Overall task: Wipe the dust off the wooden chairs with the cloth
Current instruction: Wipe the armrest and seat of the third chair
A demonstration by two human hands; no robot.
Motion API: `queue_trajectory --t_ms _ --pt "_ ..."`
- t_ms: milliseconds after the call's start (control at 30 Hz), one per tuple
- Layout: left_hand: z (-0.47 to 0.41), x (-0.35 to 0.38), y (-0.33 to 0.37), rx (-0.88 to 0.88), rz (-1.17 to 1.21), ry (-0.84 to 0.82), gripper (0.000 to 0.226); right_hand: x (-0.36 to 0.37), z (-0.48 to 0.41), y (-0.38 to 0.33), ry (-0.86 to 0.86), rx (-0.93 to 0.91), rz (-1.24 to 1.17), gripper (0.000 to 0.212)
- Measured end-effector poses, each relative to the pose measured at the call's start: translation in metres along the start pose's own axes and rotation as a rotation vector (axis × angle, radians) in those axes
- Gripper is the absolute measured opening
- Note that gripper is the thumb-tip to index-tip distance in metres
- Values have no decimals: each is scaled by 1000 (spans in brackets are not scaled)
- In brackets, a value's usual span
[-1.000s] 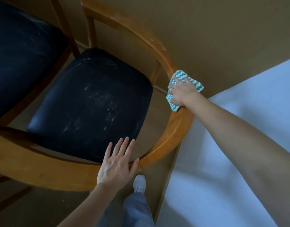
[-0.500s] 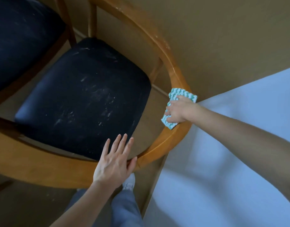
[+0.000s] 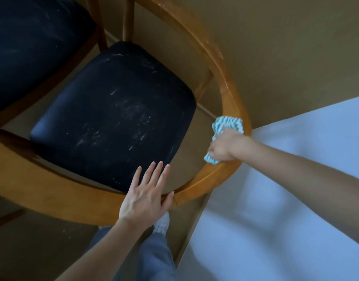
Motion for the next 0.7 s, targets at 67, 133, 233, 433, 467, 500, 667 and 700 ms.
queue_trajectory --t_ms 67,133,233,433,467,500,667,700 --pt "0 1 0 4 -6 5 64 1 17 -30 17 -136 -202 50" --pt "0 0 -1 10 -7 4 64 -1 31 -59 68 -254 -331 48" --pt "1 -1 -2 11 1 -3 65 -3 43 -86 181 -319 -420 47" --pt "0 -1 0 0 0 -2 64 5 31 -50 78 -208 -413 55" --pt "0 -1 1 0 1 -1 64 6 27 -40 56 -175 -393 56" --pt "-1 -1 2 1 -1 0 64 8 24 -35 43 -166 -369 56" --pt "1 1 -1 17 -22 8 64 -2 23 -69 41 -342 -386 51" --pt "1 1 -2 18 -27 6 64 -5 24 -79 60 -376 -383 51"
Point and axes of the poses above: each hand's wrist, its own z-axis away from the middle knuckle, its own x-axis out of the palm, y = z × x, the point moved 1 cm from there along -z, towards the middle knuckle, and after that the axes turned 1 degree about y, right-handed, at the moved point
